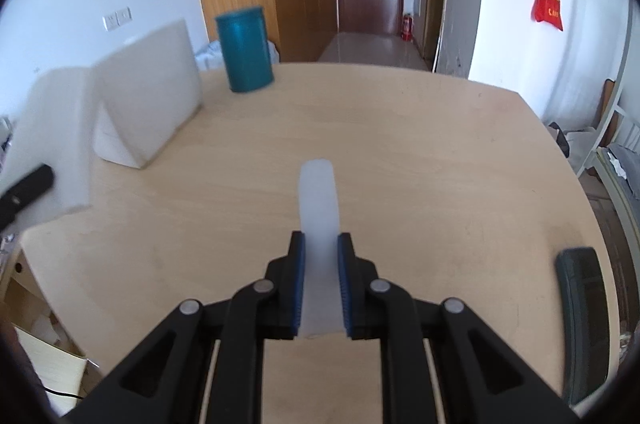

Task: Organize soft objects
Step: 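Lift and carry the towel roll and white tube toward the white foam box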

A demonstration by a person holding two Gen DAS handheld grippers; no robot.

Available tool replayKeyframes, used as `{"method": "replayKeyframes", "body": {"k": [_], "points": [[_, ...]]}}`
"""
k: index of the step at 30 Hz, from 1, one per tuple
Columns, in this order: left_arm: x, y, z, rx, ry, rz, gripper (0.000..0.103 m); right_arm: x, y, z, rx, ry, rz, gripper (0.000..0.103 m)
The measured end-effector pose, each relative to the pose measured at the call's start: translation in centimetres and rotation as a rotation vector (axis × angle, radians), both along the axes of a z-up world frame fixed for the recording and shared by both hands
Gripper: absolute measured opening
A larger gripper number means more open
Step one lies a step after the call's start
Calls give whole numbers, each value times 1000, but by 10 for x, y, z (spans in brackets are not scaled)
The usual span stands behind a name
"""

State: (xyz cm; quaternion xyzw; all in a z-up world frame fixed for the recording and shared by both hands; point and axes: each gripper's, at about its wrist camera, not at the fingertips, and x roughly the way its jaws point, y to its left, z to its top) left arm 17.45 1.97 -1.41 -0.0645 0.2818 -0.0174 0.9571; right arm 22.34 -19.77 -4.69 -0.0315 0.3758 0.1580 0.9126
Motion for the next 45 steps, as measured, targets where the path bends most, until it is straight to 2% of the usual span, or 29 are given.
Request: {"method": "replayKeyframes", "body": {"k": [9,19,23,34,45], "points": [[-49,0,6,14,-44,-9,39,-68,20,28,60,-102,42,19],[-122,6,6,48,-97,7,39,-127,37,44,89,-184,78,19],[-139,10,6,47,-111,6,39,-146,45,48,104,-214,96,19],[-164,15,10,95,-152,35,39,-157,60,52,124,-250,147,19],[-168,22,10,95,-162,54,39,-168,75,51,110,-252,181,19]]}}
